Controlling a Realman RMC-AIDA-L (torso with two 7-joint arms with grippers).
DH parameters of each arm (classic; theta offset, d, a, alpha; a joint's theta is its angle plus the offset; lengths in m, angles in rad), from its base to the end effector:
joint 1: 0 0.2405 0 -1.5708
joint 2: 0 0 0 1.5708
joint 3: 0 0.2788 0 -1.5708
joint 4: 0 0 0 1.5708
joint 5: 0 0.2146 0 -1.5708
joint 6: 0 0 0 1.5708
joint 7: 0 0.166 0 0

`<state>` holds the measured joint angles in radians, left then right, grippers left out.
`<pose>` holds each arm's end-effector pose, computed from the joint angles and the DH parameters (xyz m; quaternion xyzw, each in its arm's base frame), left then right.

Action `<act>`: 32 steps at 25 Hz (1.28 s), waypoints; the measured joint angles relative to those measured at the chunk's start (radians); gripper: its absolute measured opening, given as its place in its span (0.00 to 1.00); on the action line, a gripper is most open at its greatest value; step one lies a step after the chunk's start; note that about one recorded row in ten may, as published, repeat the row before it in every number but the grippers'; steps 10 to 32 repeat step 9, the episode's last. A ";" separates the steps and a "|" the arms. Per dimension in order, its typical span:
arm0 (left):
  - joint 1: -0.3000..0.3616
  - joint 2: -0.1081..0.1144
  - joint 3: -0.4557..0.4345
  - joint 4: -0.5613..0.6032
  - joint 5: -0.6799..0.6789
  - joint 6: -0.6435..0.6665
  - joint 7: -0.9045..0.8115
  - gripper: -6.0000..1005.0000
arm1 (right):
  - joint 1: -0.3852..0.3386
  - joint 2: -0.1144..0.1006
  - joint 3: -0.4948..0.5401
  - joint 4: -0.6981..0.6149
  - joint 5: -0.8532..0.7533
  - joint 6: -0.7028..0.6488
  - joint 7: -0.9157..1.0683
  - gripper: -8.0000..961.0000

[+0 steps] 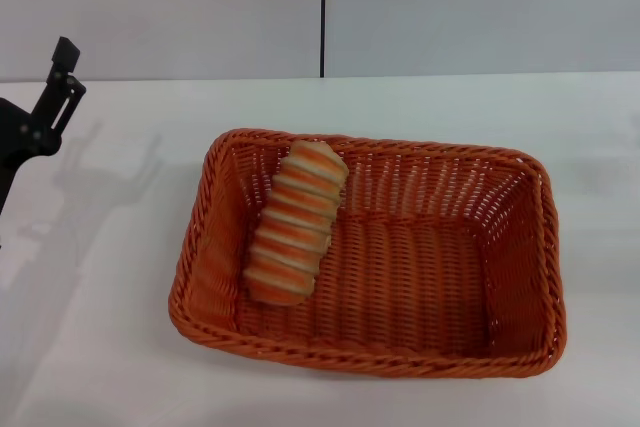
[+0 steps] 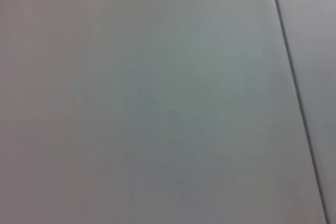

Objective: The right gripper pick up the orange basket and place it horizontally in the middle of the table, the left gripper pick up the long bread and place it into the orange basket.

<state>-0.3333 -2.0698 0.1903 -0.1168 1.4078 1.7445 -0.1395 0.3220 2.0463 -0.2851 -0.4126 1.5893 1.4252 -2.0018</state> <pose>-0.3233 0.2805 -0.0055 -0.6767 -0.0950 -0.4193 0.5977 0.3809 0.3224 0.0563 -0.7127 0.3354 0.4173 0.4533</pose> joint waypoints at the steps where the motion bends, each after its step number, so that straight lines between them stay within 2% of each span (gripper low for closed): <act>1: 0.000 0.000 -0.004 0.000 -0.001 0.000 -0.003 0.81 | 0.000 0.000 0.000 0.000 0.000 0.000 0.000 0.52; 32: 0.003 0.001 -0.015 0.006 -0.003 -0.001 -0.021 0.81 | -0.004 0.003 0.011 0.000 0.000 0.000 0.000 0.52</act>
